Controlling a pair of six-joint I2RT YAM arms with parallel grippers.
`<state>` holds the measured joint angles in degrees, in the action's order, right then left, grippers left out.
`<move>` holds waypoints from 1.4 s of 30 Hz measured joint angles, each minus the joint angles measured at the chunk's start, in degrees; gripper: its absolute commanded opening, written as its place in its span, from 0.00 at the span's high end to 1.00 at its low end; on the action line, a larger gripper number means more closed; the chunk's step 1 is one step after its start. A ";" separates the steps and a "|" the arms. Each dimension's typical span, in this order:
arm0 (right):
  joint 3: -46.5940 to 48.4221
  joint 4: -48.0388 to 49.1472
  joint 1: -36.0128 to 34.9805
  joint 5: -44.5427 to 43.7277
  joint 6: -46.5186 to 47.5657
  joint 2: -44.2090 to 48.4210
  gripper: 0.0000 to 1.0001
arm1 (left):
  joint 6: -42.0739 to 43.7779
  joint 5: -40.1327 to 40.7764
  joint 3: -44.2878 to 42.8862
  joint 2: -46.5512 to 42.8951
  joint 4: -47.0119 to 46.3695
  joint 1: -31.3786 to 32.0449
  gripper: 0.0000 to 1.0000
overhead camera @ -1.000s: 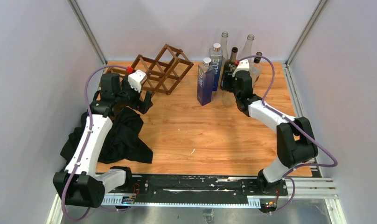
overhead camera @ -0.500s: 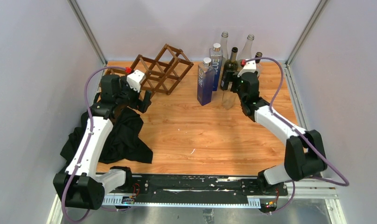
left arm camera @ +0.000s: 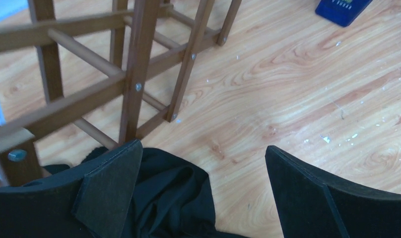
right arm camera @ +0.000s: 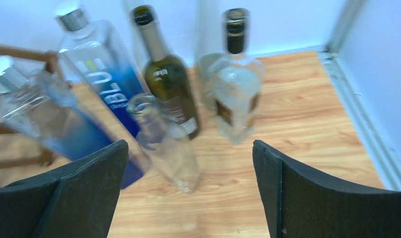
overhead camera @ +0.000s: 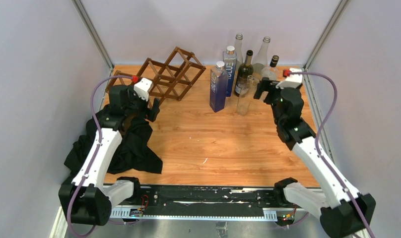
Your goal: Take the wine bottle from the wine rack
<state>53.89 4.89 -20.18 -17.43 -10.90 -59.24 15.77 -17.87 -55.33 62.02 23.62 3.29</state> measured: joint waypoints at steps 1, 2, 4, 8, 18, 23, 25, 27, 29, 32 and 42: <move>-1.42 -0.24 0.00 -2.45 -0.04 2.40 0.02 | -0.46 0.22 1.97 -0.39 -1.81 -0.11 0.00; -3.28 0.09 0.00 -4.83 0.02 4.55 0.01 | -0.81 0.39 4.04 -0.74 -3.43 -0.17 0.00; -8.22 1.05 0.04 -10.60 0.39 8.48 0.01 | -1.33 0.76 8.92 -1.07 -7.15 -0.22 0.00; -17.16 1.44 1.07 -19.85 1.36 11.47 0.00 | -2.73 2.10 17.86 0.74 -14.10 -0.22 0.00; -27.43 9.55 6.47 -29.07 1.53 0.46 0.00 | -6.82 4.11 29.83 7.19 -36.54 -0.22 0.00; -34.25 20.11 6.84 -29.68 5.33 -5.86 0.00 | -7.02 6.25 35.52 7.10 -47.80 -0.22 0.00; -37.22 25.94 6.91 -29.59 6.71 -7.15 0.00 | -6.78 7.54 37.64 6.58 -51.63 -0.22 0.00; -40.02 31.12 7.39 -29.16 7.58 -7.41 0.00 | -6.69 8.92 40.17 5.70 -56.57 -0.24 0.00; -41.88 36.30 8.41 -29.00 8.13 -8.52 0.00 | -6.69 9.64 41.51 5.22 -59.67 -0.28 0.00; -42.36 41.81 9.77 -27.85 8.35 -10.82 0.00 | -7.19 10.12 42.71 5.20 -65.00 -0.35 0.00; -46.21 53.75 12.31 -19.69 10.19 -13.57 0.00 | -8.72 10.03 51.65 15.65 -87.95 -0.55 0.00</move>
<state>7.68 58.63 -7.88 -37.12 -0.71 -72.82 7.05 -7.84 -3.68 77.67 -64.34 2.74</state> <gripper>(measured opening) 0.999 0.997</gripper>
